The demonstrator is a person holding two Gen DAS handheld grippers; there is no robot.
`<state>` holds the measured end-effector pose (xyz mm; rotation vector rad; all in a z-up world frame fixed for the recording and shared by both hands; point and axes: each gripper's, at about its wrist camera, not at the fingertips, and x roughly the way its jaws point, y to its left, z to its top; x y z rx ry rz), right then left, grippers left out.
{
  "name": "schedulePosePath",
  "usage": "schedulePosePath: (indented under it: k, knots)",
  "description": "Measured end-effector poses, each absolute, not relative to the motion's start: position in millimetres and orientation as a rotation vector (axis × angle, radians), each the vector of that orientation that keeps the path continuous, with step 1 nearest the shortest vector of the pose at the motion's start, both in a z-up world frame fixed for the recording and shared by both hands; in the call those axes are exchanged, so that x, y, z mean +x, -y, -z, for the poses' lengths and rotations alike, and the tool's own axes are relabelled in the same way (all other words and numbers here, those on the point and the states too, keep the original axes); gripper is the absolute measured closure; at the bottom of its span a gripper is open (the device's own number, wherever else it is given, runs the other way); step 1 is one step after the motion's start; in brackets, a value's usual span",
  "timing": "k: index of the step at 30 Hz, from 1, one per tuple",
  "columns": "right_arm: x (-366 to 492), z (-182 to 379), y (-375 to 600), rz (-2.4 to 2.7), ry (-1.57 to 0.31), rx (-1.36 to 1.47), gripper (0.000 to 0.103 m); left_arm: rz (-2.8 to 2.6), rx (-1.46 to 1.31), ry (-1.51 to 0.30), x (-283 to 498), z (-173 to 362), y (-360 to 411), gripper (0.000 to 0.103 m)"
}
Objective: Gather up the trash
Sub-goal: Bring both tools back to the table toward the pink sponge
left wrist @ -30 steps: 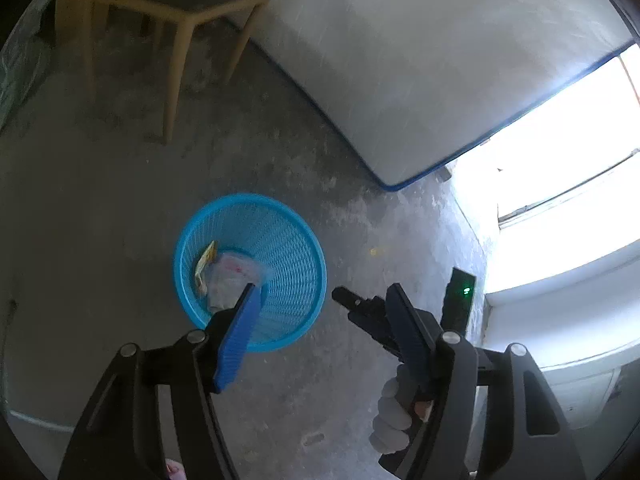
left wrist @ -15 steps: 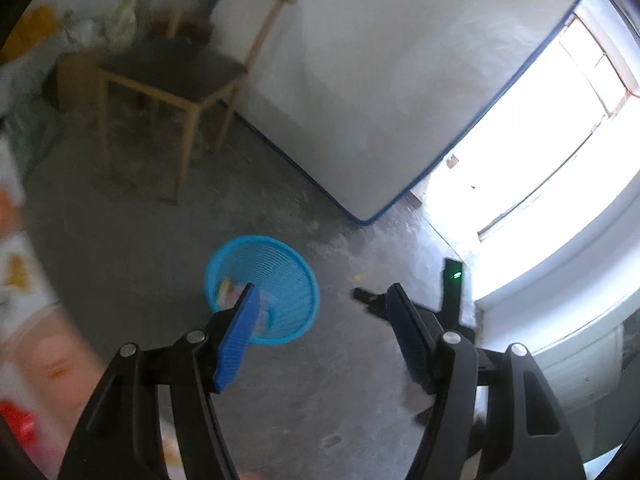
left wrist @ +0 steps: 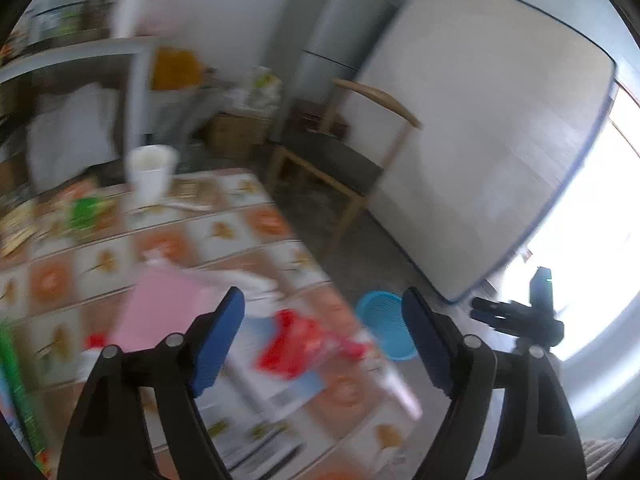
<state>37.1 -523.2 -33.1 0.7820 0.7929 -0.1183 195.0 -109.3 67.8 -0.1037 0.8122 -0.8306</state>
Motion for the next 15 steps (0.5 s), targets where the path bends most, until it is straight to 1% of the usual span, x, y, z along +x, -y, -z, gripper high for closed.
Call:
schedulePosePath:
  k: [3, 6, 11, 15]
  knots:
    - [66, 23, 481, -0.027, -0.828, 0.769, 0.025, 0.762, -0.128, -0.834, 200, -60, 63, 0.019]
    - [87, 25, 453, -0.155, -0.872, 0.84, 0.025, 0.729, -0.135, -0.849, 203, -52, 37, 0.016]
    - [115, 43, 418, -0.282, -0.956, 0.948, 0.025, 0.692, -0.069, -0.859, 217, -40, 36, 0.011]
    - [130, 56, 399, -0.296, -1.03, 1.013, 0.025, 0.68, -0.007, -0.902, 239, -27, 57, 0.009]
